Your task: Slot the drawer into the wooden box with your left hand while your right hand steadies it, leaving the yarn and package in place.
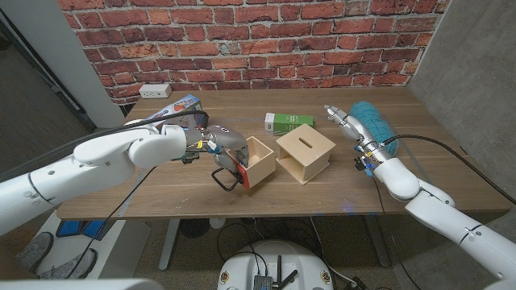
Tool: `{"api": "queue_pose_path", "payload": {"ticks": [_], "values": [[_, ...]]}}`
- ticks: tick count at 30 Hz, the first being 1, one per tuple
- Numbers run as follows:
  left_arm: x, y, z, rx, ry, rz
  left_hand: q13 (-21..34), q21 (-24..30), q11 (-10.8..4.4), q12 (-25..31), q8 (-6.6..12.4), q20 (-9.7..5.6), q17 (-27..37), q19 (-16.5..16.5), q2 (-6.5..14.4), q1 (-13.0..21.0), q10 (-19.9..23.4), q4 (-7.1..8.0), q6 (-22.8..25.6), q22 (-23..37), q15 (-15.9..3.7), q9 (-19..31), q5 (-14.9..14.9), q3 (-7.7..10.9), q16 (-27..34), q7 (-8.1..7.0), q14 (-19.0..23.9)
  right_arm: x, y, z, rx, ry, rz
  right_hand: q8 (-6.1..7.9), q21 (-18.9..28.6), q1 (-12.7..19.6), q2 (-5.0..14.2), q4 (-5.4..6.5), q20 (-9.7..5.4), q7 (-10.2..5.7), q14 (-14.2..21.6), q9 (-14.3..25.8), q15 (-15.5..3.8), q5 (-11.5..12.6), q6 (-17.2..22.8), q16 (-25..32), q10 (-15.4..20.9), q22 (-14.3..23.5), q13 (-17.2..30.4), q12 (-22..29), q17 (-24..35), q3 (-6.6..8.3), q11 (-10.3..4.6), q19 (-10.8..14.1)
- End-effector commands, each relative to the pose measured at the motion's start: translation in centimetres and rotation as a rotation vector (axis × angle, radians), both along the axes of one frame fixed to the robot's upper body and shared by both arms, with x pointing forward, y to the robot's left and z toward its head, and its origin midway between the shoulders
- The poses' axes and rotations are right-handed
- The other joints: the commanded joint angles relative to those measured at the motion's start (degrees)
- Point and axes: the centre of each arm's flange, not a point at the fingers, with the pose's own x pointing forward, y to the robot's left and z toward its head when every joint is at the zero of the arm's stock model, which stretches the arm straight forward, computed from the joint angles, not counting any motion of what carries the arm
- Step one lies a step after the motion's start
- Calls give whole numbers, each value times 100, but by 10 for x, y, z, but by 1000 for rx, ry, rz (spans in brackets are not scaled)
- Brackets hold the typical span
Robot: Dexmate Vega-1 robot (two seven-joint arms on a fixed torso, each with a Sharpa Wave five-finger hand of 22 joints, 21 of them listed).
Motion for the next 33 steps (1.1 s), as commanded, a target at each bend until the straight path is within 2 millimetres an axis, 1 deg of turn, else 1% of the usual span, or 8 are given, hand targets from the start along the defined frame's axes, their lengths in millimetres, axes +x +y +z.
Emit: {"api": "queue_pose_path", "payload": {"ticks": [1, 7, 17, 20, 22, 28, 33], "values": [[3, -10, -5, 27, -8, -36, 32, -11, -91, 8, 86, -916, 20, -35, 218, 189, 175, 16, 42, 16, -454, 176, 24, -14, 27, -31, 44, -22, 3, -6, -124, -61, -77, -11, 3, 41, 136, -3, -109, -10, -43, 15, -136, -7, 5, 0, 11, 26, 11, -2, 3, 62, -22, -14], [6, -19, -7, 32, -7, -54, 34, -16, -91, 10, 84, -914, 20, -57, 222, 189, 184, 16, 29, 15, -454, 178, 25, -21, 27, -15, 49, -29, 3, -7, -198, -95, -112, -11, 8, 53, 144, -12, -120, -14, -48, 15, -152, -8, -2, -2, 17, 26, 10, 3, -4, 77, -32, -22], [8, -28, -11, 38, 3, -55, 35, -17, -92, 6, 86, -913, 21, -76, 227, 191, 183, 17, 26, 15, -454, 181, 27, -28, 27, -13, 53, -36, 5, -14, -318, -135, -170, -20, 12, 53, 144, -18, -144, -55, -62, 14, -183, -15, -38, 0, 4, 25, 9, 2, -8, 88, -62, -39], [6, -29, -12, 47, 3, -51, 35, -17, -91, 3, 88, -911, 22, -82, 227, 191, 178, 16, 27, 15, -455, 182, 27, -32, 27, -10, 54, -37, 4, -16, -359, -142, -189, -29, 3, 43, 146, -14, -169, -71, -86, 14, -205, -19, -74, -3, -19, 25, 8, -4, -6, 90, -110, -82], [6, -30, -12, 48, 4, -48, 35, -17, -90, 2, 89, -911, 22, -84, 227, 190, 175, 16, 27, 15, -455, 183, 27, -34, 27, -9, 55, -38, 4, -17, -408, -151, -214, -33, -9, 35, 152, -9, -196, -77, -116, 13, -220, -22, -95, -10, -38, 26, 8, -9, -5, 93, -107, -131], [7, -34, -13, 60, 0, -54, 37, -14, -91, 6, 90, -909, 23, -91, 235, 191, 189, 18, 23, 15, -454, 185, 29, -38, 28, -16, 58, -42, 5, -21, -498, -198, -265, -67, -12, 9, 171, 10, -245, -108, -210, 12, -262, -31, -248, -26, -144, 27, 6, -32, -1, 103, -168, -219], [9, -41, -13, 69, -6, -71, 38, -13, -91, 9, 95, -909, 25, -97, 239, 190, 199, 19, 27, 15, -454, 186, 30, -43, 30, -10, 63, -46, 4, -26, -560, -238, -301, -59, -11, -6, 175, 20, -260, -113, -217, 12, -277, -36, -268, -18, -152, 26, 5, -26, 2, 103, -169, -254]]}}
